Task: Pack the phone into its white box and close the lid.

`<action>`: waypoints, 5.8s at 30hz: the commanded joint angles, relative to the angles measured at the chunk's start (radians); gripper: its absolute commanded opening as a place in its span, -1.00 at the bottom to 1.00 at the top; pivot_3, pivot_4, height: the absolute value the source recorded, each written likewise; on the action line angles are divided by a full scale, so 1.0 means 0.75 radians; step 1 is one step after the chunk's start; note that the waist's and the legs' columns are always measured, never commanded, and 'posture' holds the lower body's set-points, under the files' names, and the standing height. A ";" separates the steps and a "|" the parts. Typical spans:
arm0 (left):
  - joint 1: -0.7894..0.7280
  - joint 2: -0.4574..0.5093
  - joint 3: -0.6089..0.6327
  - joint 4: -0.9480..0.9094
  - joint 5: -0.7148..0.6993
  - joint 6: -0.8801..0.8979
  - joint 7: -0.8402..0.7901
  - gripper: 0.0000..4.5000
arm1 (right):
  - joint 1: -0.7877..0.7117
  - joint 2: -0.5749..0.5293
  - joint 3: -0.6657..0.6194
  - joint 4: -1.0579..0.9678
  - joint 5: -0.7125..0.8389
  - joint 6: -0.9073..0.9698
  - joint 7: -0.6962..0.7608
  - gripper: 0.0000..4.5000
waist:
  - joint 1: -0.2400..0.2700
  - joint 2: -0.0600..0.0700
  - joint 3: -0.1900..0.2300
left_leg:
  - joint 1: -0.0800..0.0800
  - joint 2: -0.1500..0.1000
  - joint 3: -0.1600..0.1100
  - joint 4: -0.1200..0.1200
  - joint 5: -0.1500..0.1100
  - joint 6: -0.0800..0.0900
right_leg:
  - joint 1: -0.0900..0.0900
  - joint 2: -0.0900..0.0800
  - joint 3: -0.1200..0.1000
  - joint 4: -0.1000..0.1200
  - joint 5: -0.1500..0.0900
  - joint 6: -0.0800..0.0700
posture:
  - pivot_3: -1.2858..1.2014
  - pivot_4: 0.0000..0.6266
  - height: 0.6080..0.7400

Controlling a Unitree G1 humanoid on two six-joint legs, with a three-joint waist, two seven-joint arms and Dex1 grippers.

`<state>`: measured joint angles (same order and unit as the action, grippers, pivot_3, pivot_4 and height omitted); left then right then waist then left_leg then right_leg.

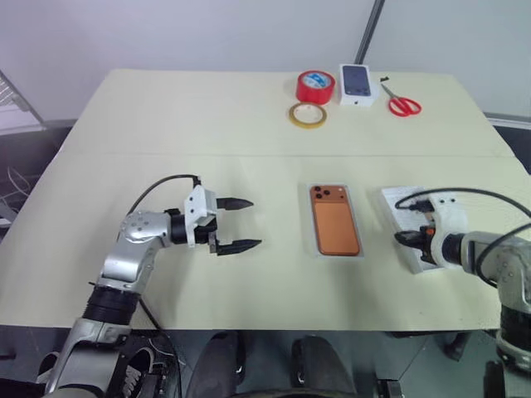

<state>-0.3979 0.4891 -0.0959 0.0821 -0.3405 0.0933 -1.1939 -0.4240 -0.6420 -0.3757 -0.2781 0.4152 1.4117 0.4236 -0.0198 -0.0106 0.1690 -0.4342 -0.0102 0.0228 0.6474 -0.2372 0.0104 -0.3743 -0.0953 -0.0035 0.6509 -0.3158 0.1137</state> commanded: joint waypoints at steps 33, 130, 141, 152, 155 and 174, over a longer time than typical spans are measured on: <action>0.023 -0.193 0.000 -0.128 -0.065 0.122 0.303 -0.97 | 0.218 0.396 0.183 0.041 1.960 -0.342 -0.980 -1.00 | 0.007 0.001 0.000 | -0.001 0.002 -0.001 0.000 0.001 -0.001 | -0.001 0.003 -0.001 0.005 0.000 0.000 | 0.03 -0.52 0.82; -0.330 -0.636 -0.214 0.379 0.257 0.330 0.453 -1.00 | 0.384 -0.026 0.377 -0.031 -0.171 -1.106 0.132 -0.98 | 0.043 0.000 0.000 | -0.002 0.003 0.000 0.007 0.000 0.001 | 0.001 0.010 -0.002 0.004 0.000 0.002 | 0.03 -0.52 0.82; -0.322 -0.592 -0.172 0.371 0.251 0.316 0.483 -1.00 | 0.396 -0.101 0.347 0.021 -0.271 -1.169 0.178 -0.98 | 0.043 0.000 0.000 | -0.002 0.003 0.000 0.007 0.000 0.001 | 0.000 0.011 -0.002 0.005 0.000 0.002 | 0.03 -0.52 0.82; -0.585 -0.737 -0.046 0.481 0.133 0.288 0.556 -1.00 | 0.250 -0.059 0.152 0.096 -0.029 -1.132 0.304 -0.98 | 0.050 -0.001 0.000 | -0.002 0.002 -0.001 0.009 0.000 0.001 | 0.002 0.010 -0.002 0.004 0.000 0.002 | 0.03 -0.52 0.82; -0.644 -0.780 -0.088 0.674 0.202 0.215 0.582 -1.00 | 0.334 -0.095 0.249 0.029 -0.037 -1.141 0.404 -0.98 | 0.046 0.000 0.000 | -0.002 0.002 -0.001 0.009 0.000 0.001 | 0.003 0.010 -0.002 0.004 0.000 0.002 | 0.03 -0.52 0.82; -0.563 -0.579 -0.033 0.553 0.176 0.282 0.392 0.97 | 0.342 -0.046 0.223 -0.035 0.086 -1.073 0.446 1.00 | 0.037 -0.005 -0.005 | 0.010 0.005 0.000 0.004 0.000 0.000 | 0.009 0.009 0.001 0.004 0.000 0.002 | 0.03 -0.52 0.82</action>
<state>-0.8266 0.0338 -0.1548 0.5967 -0.1768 0.3155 -0.8815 -0.1503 -0.6745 -0.1636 -0.2795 0.4359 0.6306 0.7357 0.0078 -0.0142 0.1652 -0.4272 -0.0062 0.0230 0.6502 -0.2373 0.0105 -0.3676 -0.0884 -0.0032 0.6537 -0.3157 0.1153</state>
